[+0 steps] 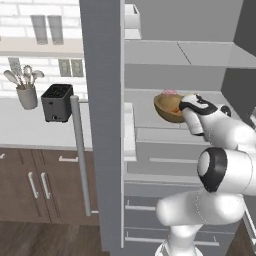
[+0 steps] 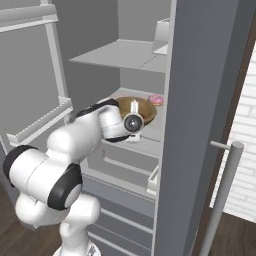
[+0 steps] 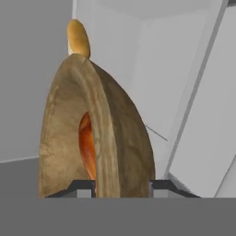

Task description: Pick the chicken drumstick and carrot from their plates and place them in the bowl. Then put the bowl in the fridge.

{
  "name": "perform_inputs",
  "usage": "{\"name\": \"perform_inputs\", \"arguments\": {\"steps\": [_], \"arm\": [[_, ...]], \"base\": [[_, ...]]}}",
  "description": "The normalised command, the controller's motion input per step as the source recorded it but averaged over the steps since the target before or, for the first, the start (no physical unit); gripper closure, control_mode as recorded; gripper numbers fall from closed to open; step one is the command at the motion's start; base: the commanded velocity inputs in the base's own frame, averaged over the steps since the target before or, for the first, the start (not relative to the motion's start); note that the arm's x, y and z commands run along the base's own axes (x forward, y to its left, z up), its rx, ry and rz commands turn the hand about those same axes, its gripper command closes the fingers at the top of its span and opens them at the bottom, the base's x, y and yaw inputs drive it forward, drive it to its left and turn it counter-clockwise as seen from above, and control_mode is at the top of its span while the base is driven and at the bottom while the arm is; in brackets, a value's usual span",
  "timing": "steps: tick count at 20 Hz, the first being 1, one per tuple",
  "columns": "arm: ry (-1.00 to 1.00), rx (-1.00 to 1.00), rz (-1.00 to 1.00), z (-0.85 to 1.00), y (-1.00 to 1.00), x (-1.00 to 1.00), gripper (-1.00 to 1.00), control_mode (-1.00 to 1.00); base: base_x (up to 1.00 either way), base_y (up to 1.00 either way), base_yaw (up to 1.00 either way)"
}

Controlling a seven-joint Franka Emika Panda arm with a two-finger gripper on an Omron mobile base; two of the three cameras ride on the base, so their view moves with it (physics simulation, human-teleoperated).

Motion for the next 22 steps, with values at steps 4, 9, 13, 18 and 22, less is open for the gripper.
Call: {"name": "perform_inputs", "arguments": {"steps": [4, 9, 13, 18, 22], "arm": [[0.09, 0.0, 0.0, -0.38, -0.04, 0.23, 1.0, -1.0], [0.0, -0.02, -0.07, -0.12, -0.06, 0.6, 1.0, -1.0], [0.0, -0.05, -0.08, -0.12, -0.13, 0.66, 1.0, -1.0], [0.0, -0.05, -0.04, -0.15, -0.1, 0.61, 1.0, -1.0], [0.0, -0.02, -0.01, -0.1, 0.0, 0.35, -1.0, -1.0]], "base": [[0.0, 0.0, 0.0], [0.0, 0.0, 0.0], [0.0, 0.0, 0.0], [0.0, 0.0, 0.0], [0.0, 0.0, 0.0]]}}
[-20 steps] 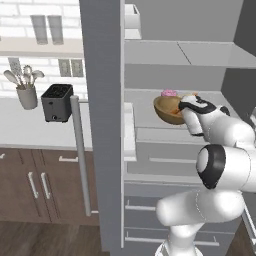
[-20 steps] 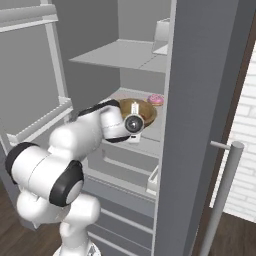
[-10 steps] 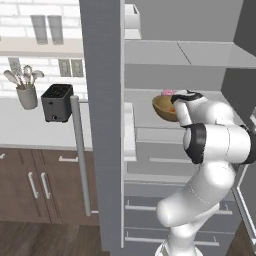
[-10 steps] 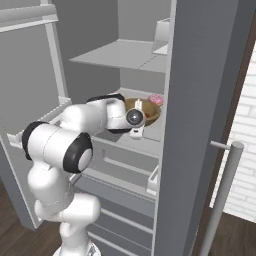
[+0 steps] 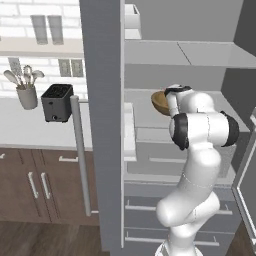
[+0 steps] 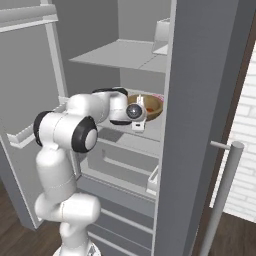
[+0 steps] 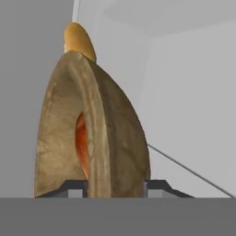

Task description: Pick the chicken drumstick and carrot from their plates and place them in the bowl. Then put the bowl in the fridge.

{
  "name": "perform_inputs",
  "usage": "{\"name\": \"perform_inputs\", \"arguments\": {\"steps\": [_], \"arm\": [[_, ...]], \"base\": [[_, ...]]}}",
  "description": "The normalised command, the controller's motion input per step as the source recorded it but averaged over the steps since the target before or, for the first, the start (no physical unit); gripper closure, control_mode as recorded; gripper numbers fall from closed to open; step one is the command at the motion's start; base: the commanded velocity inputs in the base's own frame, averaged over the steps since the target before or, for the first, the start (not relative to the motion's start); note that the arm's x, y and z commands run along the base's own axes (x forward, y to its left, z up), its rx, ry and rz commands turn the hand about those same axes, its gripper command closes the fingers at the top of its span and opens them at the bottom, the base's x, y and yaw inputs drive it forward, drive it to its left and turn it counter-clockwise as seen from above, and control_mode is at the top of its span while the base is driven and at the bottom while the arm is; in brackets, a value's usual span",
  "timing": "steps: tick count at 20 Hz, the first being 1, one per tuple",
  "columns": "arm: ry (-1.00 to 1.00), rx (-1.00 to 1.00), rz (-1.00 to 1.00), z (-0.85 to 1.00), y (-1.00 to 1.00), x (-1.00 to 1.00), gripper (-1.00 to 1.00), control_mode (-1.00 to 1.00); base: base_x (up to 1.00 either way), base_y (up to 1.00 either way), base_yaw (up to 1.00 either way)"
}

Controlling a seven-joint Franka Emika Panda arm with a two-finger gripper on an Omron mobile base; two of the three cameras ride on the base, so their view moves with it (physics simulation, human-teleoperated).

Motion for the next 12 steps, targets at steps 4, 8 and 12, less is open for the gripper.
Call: {"name": "perform_inputs", "arguments": {"steps": [4, 8, 12], "arm": [[-0.03, 0.01, 0.0, 0.22, 0.0, -0.22, -1.0, -1.0], [-0.14, 0.0, 0.0, 0.59, 0.0, -0.66, -1.0, -1.0], [-0.16, 0.01, 0.0, 0.95, 0.01, -0.97, -1.0, -1.0]], "base": [[0.0, 0.0, 0.0], [0.0, 0.0, 0.0], [0.0, 0.0, 0.0]]}}
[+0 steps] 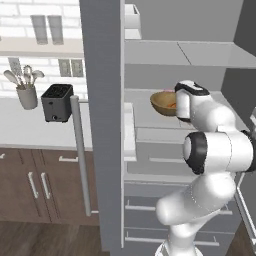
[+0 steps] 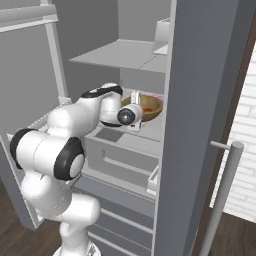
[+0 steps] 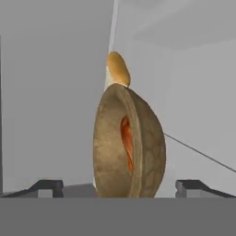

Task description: Pick the chicken drumstick and carrot from their plates and place them in the bowl. Then put the bowl in the fridge.

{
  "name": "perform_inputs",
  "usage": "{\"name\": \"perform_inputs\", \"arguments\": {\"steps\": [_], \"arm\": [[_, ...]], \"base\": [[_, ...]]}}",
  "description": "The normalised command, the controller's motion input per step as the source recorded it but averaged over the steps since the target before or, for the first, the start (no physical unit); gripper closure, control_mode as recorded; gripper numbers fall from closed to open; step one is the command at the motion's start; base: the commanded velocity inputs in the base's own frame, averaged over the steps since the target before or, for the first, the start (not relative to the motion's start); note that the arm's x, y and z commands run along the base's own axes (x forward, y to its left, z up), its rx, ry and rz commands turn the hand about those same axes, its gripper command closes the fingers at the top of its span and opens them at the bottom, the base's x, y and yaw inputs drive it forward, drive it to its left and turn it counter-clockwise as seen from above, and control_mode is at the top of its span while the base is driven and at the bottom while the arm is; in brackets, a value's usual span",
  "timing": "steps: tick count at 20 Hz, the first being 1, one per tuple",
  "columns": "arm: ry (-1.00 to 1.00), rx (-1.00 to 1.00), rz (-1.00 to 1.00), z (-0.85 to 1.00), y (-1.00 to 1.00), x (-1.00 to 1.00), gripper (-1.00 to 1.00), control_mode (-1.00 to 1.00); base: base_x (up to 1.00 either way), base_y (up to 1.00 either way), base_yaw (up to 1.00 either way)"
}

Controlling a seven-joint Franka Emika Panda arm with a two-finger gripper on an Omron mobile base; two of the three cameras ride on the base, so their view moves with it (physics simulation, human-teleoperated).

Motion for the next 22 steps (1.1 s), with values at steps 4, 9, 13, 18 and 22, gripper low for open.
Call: {"name": "perform_inputs", "arguments": {"steps": [4, 9, 13, 18, 22], "arm": [[-0.01, 0.1, 0.0, 1.0, 0.12, -1.0, -1.0, -1.0], [0.07, 0.16, 0.0, 1.0, 0.2, -1.0, -1.0, -1.0], [0.09, 0.07, 0.05, 1.0, 0.41, -1.0, -1.0, -1.0], [-0.13, -0.01, 0.02, 1.0, 0.48, -1.0, -1.0, -1.0], [0.04, 0.0, 0.08, 0.71, 0.54, -0.43, -1.0, -1.0]], "base": [[0.0, 0.0, 0.0], [0.0, 0.0, 0.0], [0.0, 0.0, 0.0], [0.0, 0.0, 0.0], [0.0, 0.0, 0.0]]}}
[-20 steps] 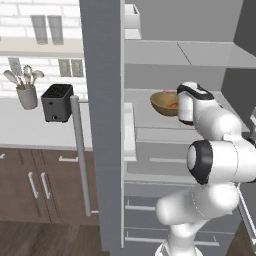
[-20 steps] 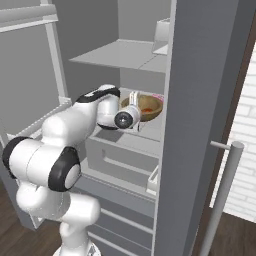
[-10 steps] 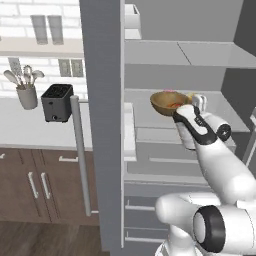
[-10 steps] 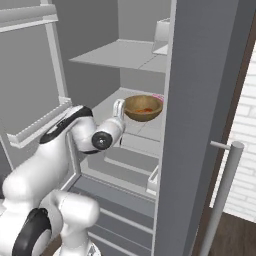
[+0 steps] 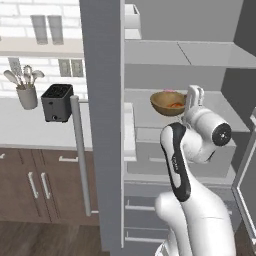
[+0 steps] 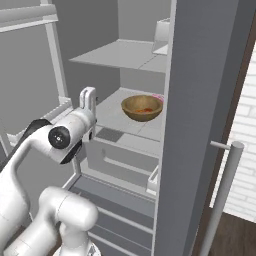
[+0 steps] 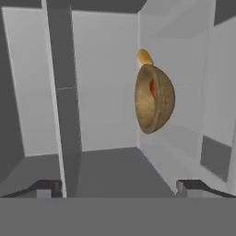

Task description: Pick the chicken drumstick and carrot from their plates and place them in the bowl. Then put the bowl in the fridge.

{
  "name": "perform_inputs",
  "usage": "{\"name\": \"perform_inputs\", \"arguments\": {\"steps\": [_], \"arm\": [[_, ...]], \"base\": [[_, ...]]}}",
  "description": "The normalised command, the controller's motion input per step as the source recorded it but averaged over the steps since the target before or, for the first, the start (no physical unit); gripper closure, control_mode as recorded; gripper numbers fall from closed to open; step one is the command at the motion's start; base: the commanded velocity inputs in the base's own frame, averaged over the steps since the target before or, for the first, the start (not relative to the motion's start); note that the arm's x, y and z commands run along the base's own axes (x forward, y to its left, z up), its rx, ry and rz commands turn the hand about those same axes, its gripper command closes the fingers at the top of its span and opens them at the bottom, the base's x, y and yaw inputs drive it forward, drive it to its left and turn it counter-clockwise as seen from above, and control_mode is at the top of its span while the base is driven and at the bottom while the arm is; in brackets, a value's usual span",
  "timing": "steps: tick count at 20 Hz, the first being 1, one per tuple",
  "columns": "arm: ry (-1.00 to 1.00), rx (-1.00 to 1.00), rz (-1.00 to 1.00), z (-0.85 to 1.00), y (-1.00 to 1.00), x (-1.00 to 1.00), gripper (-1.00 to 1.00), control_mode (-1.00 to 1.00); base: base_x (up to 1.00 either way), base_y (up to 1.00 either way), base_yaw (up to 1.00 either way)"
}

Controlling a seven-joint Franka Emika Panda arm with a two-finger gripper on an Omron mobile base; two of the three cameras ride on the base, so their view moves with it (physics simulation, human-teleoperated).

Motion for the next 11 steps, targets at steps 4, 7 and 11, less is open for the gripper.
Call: {"name": "perform_inputs", "arguments": {"steps": [4, 7, 11], "arm": [[0.0, 0.0, 0.0, 0.0, 0.0, 0.0, -1.0, -1.0], [0.0, 0.0, 0.0, 0.0, 0.0, 0.0, -1.0, -1.0], [-0.41, 0.01, 0.0, 0.18, 0.12, -0.62, -1.0, -1.0]], "base": [[0.0, 0.0, 0.0], [0.0, 0.0, 0.0], [0.0, 0.0, 0.0]]}}
